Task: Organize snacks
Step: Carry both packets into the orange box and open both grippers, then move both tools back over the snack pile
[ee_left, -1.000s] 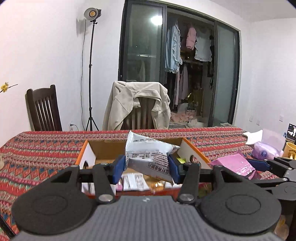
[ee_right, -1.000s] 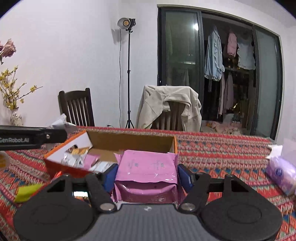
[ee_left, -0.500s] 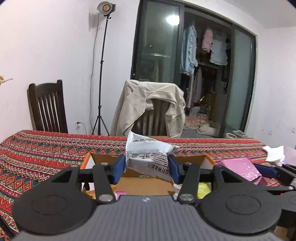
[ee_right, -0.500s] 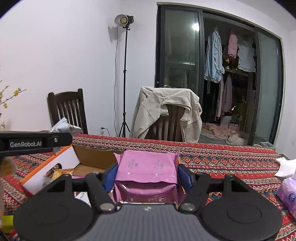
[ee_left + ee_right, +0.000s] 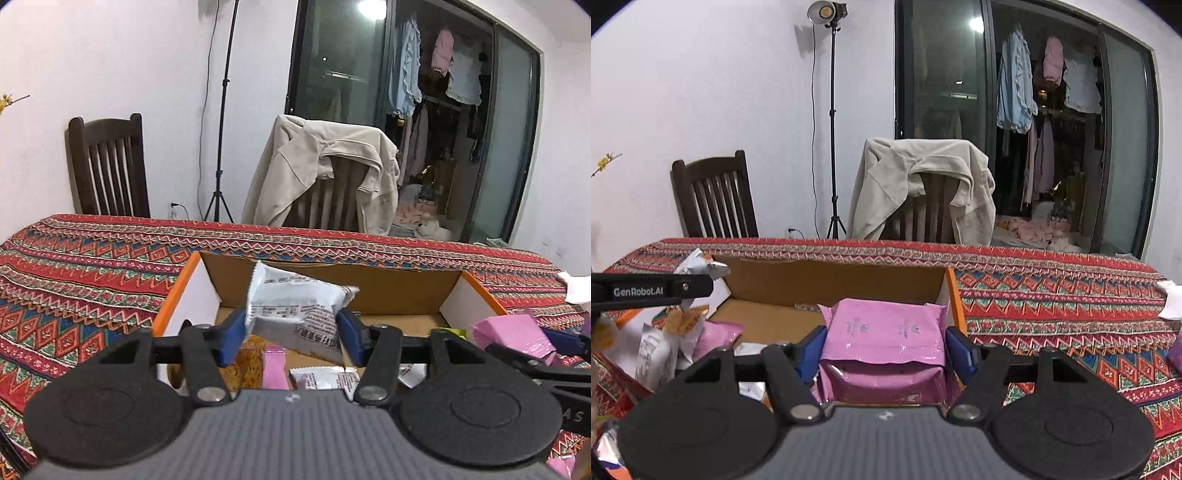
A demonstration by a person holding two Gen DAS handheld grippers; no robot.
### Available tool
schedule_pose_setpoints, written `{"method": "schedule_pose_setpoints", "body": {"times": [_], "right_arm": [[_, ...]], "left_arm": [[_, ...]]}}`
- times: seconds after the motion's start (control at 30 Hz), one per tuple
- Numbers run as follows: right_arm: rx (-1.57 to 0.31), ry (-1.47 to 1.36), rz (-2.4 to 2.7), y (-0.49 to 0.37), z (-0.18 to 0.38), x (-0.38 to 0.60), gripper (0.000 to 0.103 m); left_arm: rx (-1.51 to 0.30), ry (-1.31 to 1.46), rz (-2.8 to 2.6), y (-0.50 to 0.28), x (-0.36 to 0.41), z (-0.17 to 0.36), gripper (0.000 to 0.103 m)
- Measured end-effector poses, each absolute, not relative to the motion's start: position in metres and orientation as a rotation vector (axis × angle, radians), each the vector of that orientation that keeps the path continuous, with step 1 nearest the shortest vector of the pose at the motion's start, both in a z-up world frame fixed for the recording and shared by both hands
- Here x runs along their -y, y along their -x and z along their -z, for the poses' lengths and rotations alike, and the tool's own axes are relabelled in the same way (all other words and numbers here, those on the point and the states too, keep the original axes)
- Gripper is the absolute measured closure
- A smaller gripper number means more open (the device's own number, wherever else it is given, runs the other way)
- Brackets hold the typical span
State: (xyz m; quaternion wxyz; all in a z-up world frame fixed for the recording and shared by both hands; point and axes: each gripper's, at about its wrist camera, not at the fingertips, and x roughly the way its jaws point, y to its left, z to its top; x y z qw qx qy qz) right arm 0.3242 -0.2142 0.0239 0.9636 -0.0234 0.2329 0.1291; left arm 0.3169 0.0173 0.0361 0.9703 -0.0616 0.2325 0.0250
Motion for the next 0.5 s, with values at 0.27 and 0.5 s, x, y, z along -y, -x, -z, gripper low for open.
{"method": "schedule_pose_setpoints", "body": {"times": [0.27, 0.5], "right_arm": [[-0.479, 0.028, -0.272, -0.3254, -0.0216, 0.2178, 0.000], [-0.478, 0.022, -0.262, -0.3224, -0.0229, 0.2190, 0.000]], "left_arm": [[-0.426, 0.163, -0.055, -0.3076, -0.0208, -0.0397, 0.000], [-0.425, 0.154, -0.074, -0.3073, -0.0181, -0.0424, 0.000]]}}
